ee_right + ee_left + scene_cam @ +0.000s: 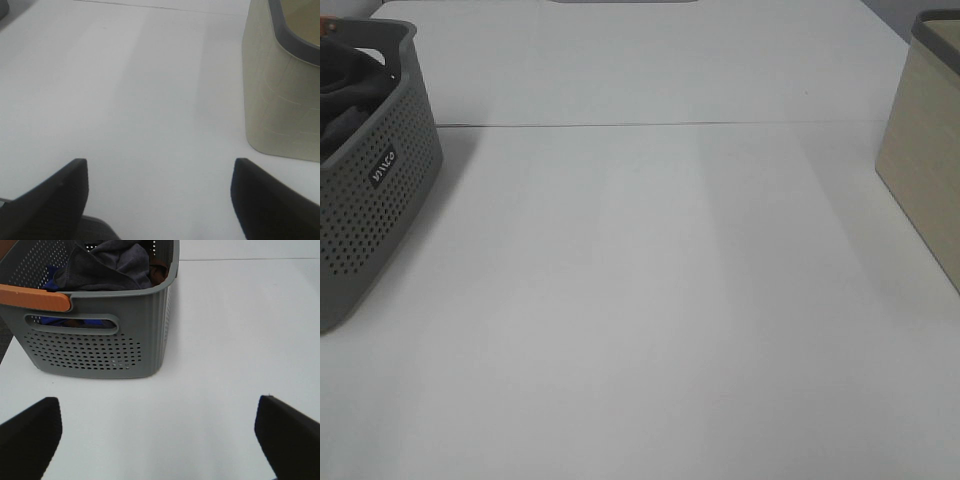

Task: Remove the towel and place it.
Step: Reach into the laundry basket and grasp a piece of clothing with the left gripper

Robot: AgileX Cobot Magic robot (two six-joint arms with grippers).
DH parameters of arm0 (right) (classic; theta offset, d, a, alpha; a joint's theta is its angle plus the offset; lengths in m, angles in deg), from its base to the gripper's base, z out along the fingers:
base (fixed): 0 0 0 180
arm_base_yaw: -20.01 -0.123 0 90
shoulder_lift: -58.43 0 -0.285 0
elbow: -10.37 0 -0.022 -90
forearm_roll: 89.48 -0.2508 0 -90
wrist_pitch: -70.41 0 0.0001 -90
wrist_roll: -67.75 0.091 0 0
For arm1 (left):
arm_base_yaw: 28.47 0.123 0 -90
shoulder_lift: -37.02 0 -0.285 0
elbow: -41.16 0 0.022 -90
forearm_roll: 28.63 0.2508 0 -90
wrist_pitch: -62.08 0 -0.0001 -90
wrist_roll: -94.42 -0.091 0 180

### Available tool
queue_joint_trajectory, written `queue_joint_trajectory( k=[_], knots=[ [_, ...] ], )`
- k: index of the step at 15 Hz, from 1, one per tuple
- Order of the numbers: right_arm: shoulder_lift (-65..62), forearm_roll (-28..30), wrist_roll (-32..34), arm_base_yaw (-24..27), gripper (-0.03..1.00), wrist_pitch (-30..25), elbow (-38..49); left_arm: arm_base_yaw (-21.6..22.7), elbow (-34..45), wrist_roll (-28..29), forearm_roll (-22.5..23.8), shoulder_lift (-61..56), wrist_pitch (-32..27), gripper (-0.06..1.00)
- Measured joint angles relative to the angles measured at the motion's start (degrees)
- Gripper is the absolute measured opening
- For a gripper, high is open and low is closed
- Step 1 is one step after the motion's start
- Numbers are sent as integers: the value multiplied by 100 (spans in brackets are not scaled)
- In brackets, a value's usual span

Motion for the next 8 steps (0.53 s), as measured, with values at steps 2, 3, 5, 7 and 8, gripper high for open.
queue_joint_trajectory(
  k=[2,3,5,7,8],
  knots=[
    [0,0,0,0,76,0,0,0,0,0,0,0,0,99],
    [0,0,6,0,76,0,0,0,0,0,0,0,0,99],
    [0,0,6,0,82,0,0,0,0,0,0,0,0,99],
    [0,63,6,0,93,0,0,0,0,0,0,0,0,99],
    [0,103,6,0,94,0,0,0,0,0,0,0,0,99]
  ],
)
